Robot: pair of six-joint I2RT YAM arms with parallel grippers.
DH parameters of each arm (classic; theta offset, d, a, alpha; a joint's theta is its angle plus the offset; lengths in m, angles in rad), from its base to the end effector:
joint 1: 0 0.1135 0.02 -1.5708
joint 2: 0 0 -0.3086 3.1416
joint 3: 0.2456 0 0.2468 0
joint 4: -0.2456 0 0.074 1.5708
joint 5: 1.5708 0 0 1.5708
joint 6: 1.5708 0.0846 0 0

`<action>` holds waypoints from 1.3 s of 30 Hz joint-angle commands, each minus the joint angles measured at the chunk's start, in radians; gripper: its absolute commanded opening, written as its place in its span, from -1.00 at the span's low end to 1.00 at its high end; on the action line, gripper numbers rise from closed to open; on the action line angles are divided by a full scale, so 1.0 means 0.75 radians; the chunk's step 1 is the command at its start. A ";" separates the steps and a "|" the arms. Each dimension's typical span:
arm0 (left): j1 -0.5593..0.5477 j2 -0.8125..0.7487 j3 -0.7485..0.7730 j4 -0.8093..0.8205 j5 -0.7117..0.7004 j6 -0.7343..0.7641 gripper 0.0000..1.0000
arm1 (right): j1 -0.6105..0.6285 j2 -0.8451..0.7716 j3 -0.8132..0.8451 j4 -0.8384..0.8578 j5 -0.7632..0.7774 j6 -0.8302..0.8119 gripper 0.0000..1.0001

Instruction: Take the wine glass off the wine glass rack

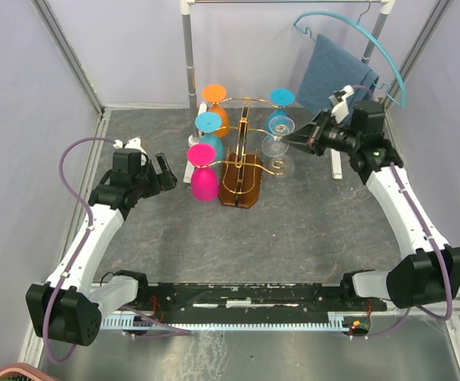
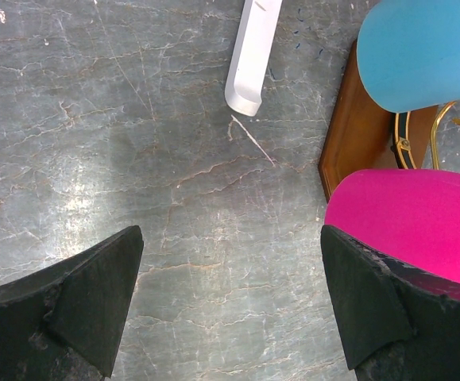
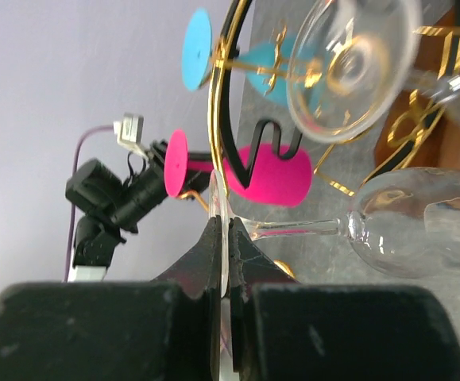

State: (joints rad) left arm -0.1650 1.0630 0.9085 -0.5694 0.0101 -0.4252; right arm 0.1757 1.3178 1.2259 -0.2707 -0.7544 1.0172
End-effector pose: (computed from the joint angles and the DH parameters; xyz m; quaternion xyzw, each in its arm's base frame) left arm 0.2312 -0.0394 0.3006 -0.1162 0.9042 -0.1239 0.3918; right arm 0.2985 0.1118 0.4019 0.1216 0.7839 0.5474 0.2666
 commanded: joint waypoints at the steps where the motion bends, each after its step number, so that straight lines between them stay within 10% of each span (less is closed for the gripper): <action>1: -0.003 -0.042 0.009 0.036 0.010 -0.011 0.98 | -0.160 -0.090 0.122 -0.043 -0.034 -0.094 -0.99; 9: -0.002 -0.068 -0.011 0.033 0.026 -0.010 0.98 | -0.286 -0.227 0.323 -0.711 0.132 -0.548 -0.99; 23: -0.001 -0.118 -0.038 0.028 0.073 -0.011 0.98 | -0.146 -0.121 0.568 -1.459 1.619 -0.967 -0.99; 29: -0.002 -0.147 -0.010 0.002 0.053 -0.003 0.98 | -0.124 -0.147 0.500 -1.433 1.686 -0.958 -0.99; 39: -0.002 -0.328 0.150 -0.070 -0.012 -0.045 0.98 | -0.052 -0.287 0.841 -1.242 0.845 -1.086 -0.99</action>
State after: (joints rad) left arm -0.1650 0.8967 0.9192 -0.6266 0.0242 -0.4255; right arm 0.1005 1.1065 1.6444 -1.2728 0.1192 0.2802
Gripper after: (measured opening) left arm 0.991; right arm 0.057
